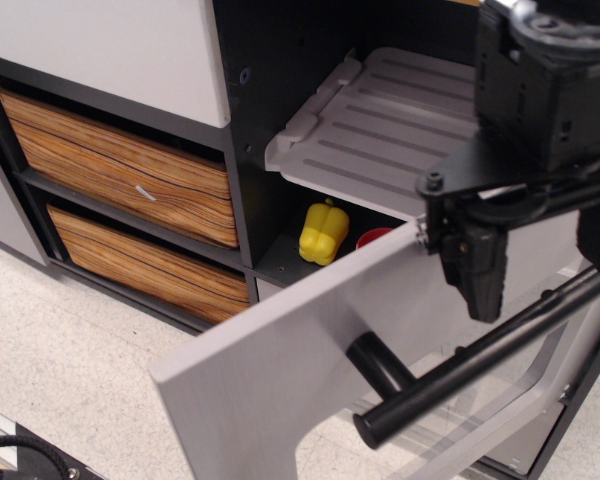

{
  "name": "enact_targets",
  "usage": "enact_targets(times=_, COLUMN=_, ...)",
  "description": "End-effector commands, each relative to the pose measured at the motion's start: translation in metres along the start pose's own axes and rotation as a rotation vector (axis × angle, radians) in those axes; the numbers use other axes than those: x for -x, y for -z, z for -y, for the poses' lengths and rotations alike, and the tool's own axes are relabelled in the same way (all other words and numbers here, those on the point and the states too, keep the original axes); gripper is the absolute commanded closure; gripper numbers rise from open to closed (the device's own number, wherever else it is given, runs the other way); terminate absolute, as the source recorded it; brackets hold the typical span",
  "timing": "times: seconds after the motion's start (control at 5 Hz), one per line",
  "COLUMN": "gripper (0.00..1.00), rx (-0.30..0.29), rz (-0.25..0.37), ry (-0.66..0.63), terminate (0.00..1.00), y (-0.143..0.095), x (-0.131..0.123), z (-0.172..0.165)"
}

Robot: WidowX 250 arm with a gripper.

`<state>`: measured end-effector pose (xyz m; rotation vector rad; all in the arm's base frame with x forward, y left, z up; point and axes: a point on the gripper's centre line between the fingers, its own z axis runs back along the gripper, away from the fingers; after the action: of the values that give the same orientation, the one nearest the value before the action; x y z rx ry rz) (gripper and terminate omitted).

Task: Close oven

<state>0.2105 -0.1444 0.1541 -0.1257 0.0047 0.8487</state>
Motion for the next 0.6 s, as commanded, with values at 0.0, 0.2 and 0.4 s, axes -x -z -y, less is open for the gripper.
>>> enact_targets(times=0.0, gripper=0.00, rx=0.126, rz=0.058, ry=-0.089, terminate=0.00, y=-0.054, x=-0.049, z=-0.009)
enact_targets(times=0.2, gripper=0.00, rx=0.140, rz=0.083, ry=-0.097, terminate=0.00, y=-0.068, x=-0.060, z=-0.016)
enact_targets(times=0.4, gripper=0.00, rx=0.096, rz=-0.054, ry=0.058, terminate=0.00, y=-0.054, x=-0.045, z=-0.017)
